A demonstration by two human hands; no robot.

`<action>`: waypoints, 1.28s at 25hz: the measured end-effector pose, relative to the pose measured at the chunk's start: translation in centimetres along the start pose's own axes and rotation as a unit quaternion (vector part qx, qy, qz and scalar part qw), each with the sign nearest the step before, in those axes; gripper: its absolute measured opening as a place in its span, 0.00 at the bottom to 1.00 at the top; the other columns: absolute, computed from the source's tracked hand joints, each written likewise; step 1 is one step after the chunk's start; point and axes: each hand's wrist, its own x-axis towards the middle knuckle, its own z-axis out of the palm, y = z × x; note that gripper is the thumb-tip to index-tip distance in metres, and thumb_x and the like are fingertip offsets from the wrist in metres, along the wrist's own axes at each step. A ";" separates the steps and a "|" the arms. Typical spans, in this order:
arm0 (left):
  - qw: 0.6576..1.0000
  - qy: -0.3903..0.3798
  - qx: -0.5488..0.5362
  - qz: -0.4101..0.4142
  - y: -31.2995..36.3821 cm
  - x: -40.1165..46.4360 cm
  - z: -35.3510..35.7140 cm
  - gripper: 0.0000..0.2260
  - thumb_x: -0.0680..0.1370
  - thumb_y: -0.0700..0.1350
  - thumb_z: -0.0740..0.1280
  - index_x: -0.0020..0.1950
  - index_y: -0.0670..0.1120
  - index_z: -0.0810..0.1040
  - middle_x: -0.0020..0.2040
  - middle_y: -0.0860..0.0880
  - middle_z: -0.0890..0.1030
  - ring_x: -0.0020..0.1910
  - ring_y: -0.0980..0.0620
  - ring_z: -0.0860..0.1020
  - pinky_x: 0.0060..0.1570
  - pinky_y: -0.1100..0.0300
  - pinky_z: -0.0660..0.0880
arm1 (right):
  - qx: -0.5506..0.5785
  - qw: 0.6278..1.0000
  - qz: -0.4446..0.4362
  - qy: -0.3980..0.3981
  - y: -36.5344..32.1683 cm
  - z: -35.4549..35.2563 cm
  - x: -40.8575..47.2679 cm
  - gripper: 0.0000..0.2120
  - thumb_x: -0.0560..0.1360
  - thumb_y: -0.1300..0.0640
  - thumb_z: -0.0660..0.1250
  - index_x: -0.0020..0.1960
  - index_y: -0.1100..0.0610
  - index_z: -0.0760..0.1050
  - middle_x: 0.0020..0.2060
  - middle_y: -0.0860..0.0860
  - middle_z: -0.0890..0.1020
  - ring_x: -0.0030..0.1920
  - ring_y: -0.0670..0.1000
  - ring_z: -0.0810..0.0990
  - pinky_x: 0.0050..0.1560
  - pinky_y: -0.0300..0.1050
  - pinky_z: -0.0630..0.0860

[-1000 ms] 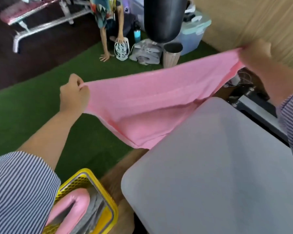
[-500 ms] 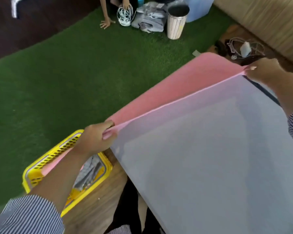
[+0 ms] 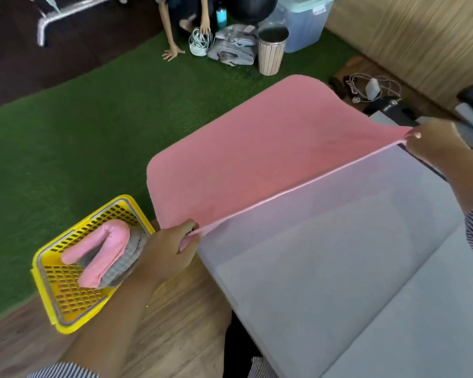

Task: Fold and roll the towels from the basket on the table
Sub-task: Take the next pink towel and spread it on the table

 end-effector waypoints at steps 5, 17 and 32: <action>0.997 0.049 0.061 0.026 5.1 -5.4 1.4 0.06 0.74 0.48 0.64 0.39 0.48 0.74 0.22 0.53 0.64 0.29 0.50 0.69 0.26 0.74 0.55 | -0.005 1.000 0.016 0.011 5.4 1.6 -6.9 0.10 0.76 0.65 0.59 0.50 0.69 0.78 0.50 0.68 0.79 0.53 0.65 0.76 0.55 0.53 0.69; 0.999 0.014 0.007 -0.029 17.5 -21.8 13.0 0.11 0.74 0.59 0.57 0.44 0.53 0.71 0.28 0.53 0.70 0.31 0.50 0.74 0.30 0.59 0.65 | 0.040 0.999 0.008 0.004 19.4 4.8 -23.8 0.14 0.75 0.65 0.57 0.56 0.64 0.78 0.54 0.65 0.79 0.56 0.64 0.76 0.61 0.56 0.69; 0.996 0.023 -0.065 -0.050 37.2 -38.6 27.9 0.07 0.77 0.51 0.60 0.39 0.53 0.71 0.26 0.53 0.68 0.33 0.61 0.74 0.32 0.70 0.67 | 0.005 1.000 -0.012 -0.012 38.9 11.4 -41.7 0.12 0.75 0.63 0.59 0.52 0.61 0.80 0.51 0.62 0.80 0.52 0.62 0.77 0.56 0.53 0.74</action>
